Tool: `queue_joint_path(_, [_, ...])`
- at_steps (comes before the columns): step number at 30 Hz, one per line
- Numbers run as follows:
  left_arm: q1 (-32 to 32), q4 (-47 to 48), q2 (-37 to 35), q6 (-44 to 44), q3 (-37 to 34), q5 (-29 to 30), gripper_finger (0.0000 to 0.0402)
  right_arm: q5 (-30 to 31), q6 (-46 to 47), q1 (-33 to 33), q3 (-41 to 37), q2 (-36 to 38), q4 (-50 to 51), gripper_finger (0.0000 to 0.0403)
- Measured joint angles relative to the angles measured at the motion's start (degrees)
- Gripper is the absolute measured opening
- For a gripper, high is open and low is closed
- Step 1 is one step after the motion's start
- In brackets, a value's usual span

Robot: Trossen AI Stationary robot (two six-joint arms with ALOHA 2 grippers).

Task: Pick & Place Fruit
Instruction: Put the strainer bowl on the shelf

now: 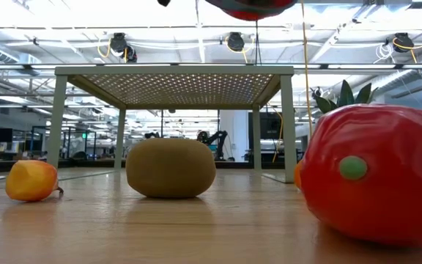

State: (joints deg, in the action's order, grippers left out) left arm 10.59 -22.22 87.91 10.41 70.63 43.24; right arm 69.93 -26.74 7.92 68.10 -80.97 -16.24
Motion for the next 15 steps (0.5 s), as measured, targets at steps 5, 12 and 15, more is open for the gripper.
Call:
queue_joint_path(5, [0.1,-0.7,0.5,-0.2,0.0,-1.2,0.0001,4.3,-4.1,-0.3,-0.1,-2.1,0.0,0.0])
queue_joint_path(12, [0.9,-0.6,0.5,0.8,0.0,-1.3,0.0002,3.2,-4.1,-2.3,0.0,-2.5,-0.3,0.0])
queue_joint_path(15, [1.1,-0.8,0.5,1.4,0.0,-1.1,0.0002,2.6,-5.2,-3.7,0.0,-2.5,-1.1,0.0])
